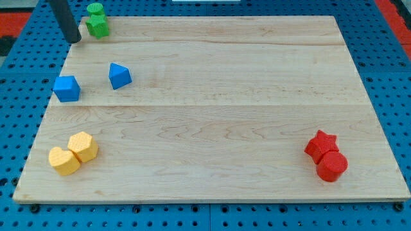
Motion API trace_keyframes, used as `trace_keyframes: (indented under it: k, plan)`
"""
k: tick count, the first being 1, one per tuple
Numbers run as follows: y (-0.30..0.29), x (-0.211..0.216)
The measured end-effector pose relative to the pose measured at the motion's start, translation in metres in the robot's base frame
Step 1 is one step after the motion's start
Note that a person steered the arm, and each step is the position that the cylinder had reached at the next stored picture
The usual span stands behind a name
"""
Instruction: Place the blue triangle at the center of the board
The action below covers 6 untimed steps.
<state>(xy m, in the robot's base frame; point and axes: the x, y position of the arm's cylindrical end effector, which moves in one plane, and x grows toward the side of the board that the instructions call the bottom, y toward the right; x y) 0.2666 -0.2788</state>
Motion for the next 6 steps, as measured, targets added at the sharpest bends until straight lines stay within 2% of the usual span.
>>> trace_keyframes:
  k: [1, 4, 5, 6]
  plan:
    - [0.004, -0.008]
    - [0.063, -0.012]
    - [0.042, 0.016]
    - [0.037, 0.085]
